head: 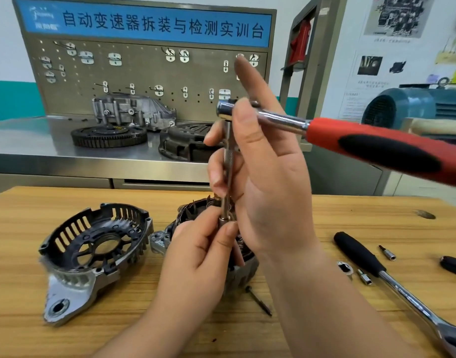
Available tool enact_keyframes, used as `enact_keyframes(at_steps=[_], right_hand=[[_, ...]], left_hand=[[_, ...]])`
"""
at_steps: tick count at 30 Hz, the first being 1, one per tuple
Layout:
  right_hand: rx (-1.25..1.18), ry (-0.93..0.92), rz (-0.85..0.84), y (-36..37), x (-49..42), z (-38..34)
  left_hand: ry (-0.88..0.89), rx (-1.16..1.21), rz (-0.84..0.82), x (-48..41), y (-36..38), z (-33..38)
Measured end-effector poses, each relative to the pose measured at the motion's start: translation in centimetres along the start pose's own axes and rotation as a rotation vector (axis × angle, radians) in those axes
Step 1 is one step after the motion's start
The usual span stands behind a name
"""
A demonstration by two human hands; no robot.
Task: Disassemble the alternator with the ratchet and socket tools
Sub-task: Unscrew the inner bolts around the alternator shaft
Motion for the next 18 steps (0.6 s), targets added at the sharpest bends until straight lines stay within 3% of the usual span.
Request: enact_keyframes(at_steps=[6, 10, 18], right_hand=[[-0.14, 0.149, 0.017, -0.5, -0.1, 0.9], [-0.252, 0.29, -0.024, -0.5, 0.0, 1.9], [0.042, -0.007, -0.02, 0.1, 0.0, -0.1]], left_hand=[[-0.01, 0.162, -0.036, 0.0, 0.2, 0.1], [0.002, 0.128, -0.052, 0.1, 0.3, 0.0], [-0.035, -0.018, -0.018, 0.0, 0.2, 0.1]])
Point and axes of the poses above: each hand's wrist, its own x-axis away from the middle knuckle, its own y-axis out of the palm, z = x × y, the point moved 7 cm from there along -x, towards the middle knuckle, and after that the axes turned 10 degrees about -x, right-handed, at the moved point
